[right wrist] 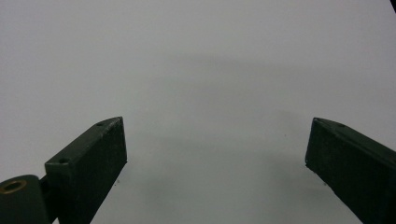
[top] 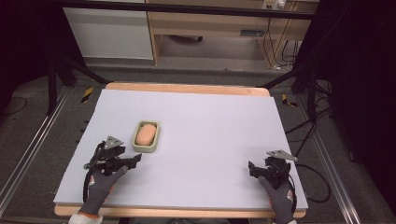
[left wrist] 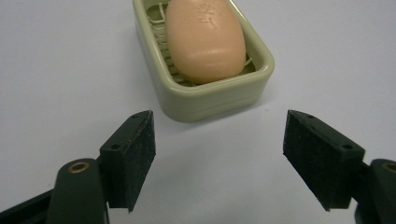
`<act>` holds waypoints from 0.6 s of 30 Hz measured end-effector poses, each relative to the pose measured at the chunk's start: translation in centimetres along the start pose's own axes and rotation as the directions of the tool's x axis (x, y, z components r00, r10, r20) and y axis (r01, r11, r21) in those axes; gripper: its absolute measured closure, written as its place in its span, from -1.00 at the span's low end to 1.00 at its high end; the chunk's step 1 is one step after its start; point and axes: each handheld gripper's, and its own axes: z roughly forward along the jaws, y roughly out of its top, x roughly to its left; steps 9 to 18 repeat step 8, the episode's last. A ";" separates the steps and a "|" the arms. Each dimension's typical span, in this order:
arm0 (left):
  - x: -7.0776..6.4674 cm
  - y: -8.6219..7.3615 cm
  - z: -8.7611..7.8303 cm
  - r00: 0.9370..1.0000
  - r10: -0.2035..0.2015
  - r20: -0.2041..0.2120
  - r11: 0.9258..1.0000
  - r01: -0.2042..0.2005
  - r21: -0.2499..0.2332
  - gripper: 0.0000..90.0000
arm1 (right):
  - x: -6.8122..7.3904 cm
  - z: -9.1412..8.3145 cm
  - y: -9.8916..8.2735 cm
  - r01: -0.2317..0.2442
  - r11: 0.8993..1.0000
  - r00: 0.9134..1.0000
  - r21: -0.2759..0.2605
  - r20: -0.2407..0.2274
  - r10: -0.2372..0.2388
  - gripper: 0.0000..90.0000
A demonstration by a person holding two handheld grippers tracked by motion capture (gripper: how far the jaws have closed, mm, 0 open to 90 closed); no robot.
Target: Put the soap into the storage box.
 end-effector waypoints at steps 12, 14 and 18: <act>1.0 -1.3 -0.4 0.999 -0.020 -0.029 1.000 0.020 0.008 -0.45 | -0.1 0.1 0.0 0.008 1.000 1.000 0.005 0.005 -0.008 -0.87; 1.0 -1.3 -0.4 0.999 -0.020 -0.029 1.000 0.020 0.008 -0.45 | -0.1 0.1 0.0 0.008 1.000 1.000 0.005 0.005 -0.008 -0.87; 1.0 -1.3 -0.4 0.999 -0.020 -0.029 1.000 0.020 0.008 -0.45 | -0.1 0.1 0.0 0.008 1.000 1.000 0.005 0.005 -0.008 -0.87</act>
